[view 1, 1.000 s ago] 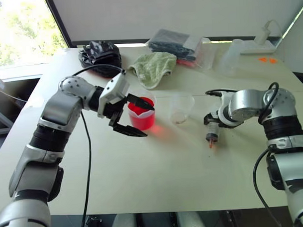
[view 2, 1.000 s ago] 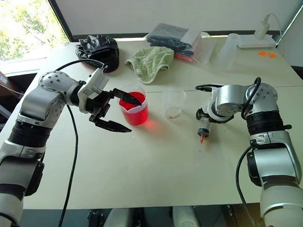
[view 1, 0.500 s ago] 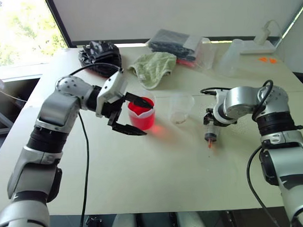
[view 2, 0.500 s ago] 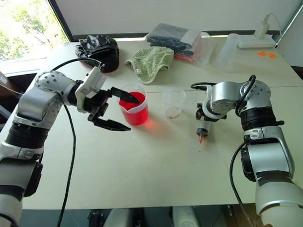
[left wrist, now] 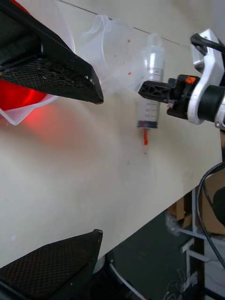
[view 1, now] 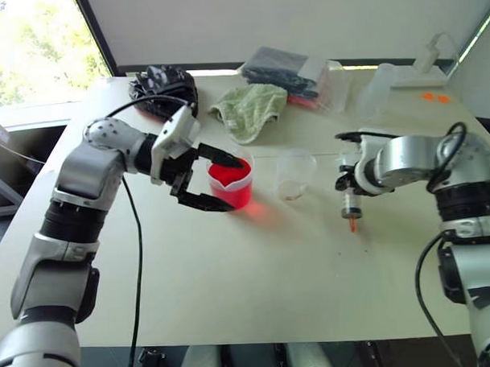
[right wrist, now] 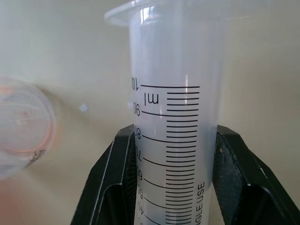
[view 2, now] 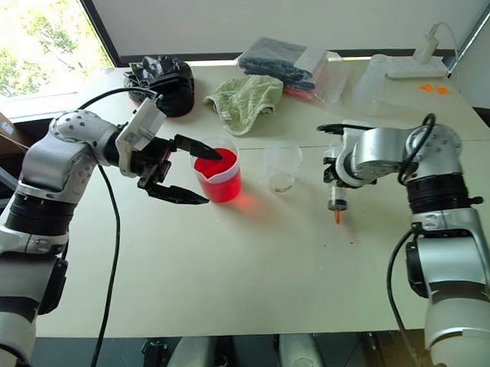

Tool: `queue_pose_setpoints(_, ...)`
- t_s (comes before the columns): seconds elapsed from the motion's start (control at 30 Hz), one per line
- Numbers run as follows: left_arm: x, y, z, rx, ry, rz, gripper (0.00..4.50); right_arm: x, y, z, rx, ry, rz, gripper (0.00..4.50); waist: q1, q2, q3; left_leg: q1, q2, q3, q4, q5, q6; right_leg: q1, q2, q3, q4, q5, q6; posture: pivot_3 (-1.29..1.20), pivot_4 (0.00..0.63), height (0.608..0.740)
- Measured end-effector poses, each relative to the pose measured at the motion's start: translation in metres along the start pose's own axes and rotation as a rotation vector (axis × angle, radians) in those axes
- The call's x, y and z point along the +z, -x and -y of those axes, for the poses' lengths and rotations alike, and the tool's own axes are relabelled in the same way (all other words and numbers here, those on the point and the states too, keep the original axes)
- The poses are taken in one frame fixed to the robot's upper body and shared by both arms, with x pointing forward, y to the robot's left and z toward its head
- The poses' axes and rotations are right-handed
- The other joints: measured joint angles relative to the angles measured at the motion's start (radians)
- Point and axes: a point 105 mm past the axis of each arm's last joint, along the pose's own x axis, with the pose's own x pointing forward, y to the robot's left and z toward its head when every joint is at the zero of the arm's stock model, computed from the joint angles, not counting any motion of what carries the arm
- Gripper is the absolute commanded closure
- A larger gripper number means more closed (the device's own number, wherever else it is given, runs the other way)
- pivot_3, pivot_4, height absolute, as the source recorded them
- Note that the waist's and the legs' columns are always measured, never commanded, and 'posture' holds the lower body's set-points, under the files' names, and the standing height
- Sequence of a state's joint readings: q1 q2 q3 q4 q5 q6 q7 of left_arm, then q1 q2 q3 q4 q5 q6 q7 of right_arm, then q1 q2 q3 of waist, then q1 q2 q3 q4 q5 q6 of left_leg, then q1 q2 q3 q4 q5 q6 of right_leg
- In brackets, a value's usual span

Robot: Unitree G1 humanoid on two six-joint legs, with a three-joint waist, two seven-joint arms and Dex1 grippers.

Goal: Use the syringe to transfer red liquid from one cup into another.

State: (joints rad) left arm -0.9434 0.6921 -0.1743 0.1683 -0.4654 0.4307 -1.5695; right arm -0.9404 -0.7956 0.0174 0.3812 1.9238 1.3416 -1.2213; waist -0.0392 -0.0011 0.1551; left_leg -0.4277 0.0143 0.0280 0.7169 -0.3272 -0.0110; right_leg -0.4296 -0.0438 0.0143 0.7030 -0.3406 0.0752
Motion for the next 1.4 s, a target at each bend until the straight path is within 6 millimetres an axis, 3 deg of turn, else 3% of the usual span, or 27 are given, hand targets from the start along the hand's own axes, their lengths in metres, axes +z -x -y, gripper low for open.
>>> queue_pose_setpoints(0.07, 0.007, 0.005, -0.005, 0.022, -0.007, 0.008, 0.0, 0.012, 0.013, 0.007, 0.02, -0.016, 0.07, 2.96, -0.001, 0.0, 0.0, 0.0, 0.0, 0.0, 0.0, 0.0, 0.0, 0.0, 0.0, 0.0, 0.0, 0.0, 0.0, 0.0, 0.15, 0.711)
queue_pose_setpoints(0.2, 0.02, 0.014, -0.022, 0.092, 0.01, 0.068, 0.0, 0.034, 0.031, -0.008, 0.101, 0.03, 0.262, 2.96, -0.005, 0.0, 0.0, -0.001, 0.0, 0.0, 0.0, 0.0, 0.0, -0.002, 0.001, 0.001, 0.0, 0.0, 0.0, 0.0, 0.15, 0.711)
queue_pose_setpoints(0.33, 0.044, 0.023, -0.037, 0.151, 0.013, 0.143, 0.0, 0.086, 0.092, -0.041, 0.239, 0.151, 0.728, 2.96, -0.005, 0.001, 0.0, -0.002, 0.0, 0.0, -0.001, 0.0, 0.0, -0.003, 0.001, 0.001, 0.0, 0.0, 0.0, 0.0, 0.15, 0.711)
queue_pose_setpoints(0.43, 0.041, 0.032, -0.04, 0.169, 0.025, 0.124, 0.0, 0.099, 0.116, -0.069, 0.343, 0.218, 0.959, 2.96, -0.007, 0.0, 0.0, -0.001, 0.0, 0.0, -0.001, 0.0, 0.0, -0.003, 0.001, 0.001, 0.001, 0.0, 0.0, 0.0, 0.15, 0.711)
queue_pose_setpoints(0.5, 0.036, 0.043, -0.042, 0.193, 0.046, 0.096, 0.0, 0.096, 0.121, -0.098, 0.495, 0.278, 1.062, 2.96, -0.008, 0.0, 0.0, -0.001, 0.0, 0.0, -0.001, 0.0, 0.0, -0.003, 0.002, 0.001, 0.001, 0.0, 0.0, 0.0, 0.15, 0.711)
queue_pose_setpoints(0.63, 0.044, 0.059, -0.045, 0.233, 0.01, 0.049, 0.0, 0.074, 0.127, -0.155, 0.799, 0.369, 1.142, 2.96, -0.007, 0.0, 0.0, -0.001, 0.0, 0.0, -0.001, 0.0, 0.0, -0.003, 0.001, 0.0, 0.003, 0.0, 0.0, 0.0, 0.15, 0.711)
queue_pose_setpoints(0.77, 0.044, 0.073, -0.046, 0.277, 0.009, 0.023, 0.0, 0.054, 0.133, -0.187, 0.998, 0.407, 1.174, 2.96, -0.005, 0.0, 0.0, -0.001, -0.002, -0.001, 0.0, 0.0, 0.0, -0.003, -0.001, -0.001, 0.005, 0.0, 0.0, 0.0, 0.15, 0.711)
queue_pose_setpoints(1.13, 0.058, 0.076, -0.047, 0.304, -0.012, 0.039, 0.0, 0.027, 0.115, -0.212, 1.141, 0.422, 1.153, 2.96, -0.025, 0.0, 0.0, 0.001, -0.003, -0.002, 0.001, 0.0, 0.0, -0.004, -0.002, -0.002, 0.013, 0.0, 0.0, 0.0, 0.15, 0.711)
queue_pose_setpoints(1.4, 0.063, 0.076, -0.051, 0.344, -0.024, 0.072, 0.0, 0.005, 0.087, -0.216, 1.133, 0.45, 1.046, 2.96, -0.034, 0.0, 0.0, 0.002, -0.003, -0.003, 0.001, 0.0, 0.0, -0.005, -0.002, -0.002, 0.015, 0.0, 0.0, 0.0, 0.15, 0.711)
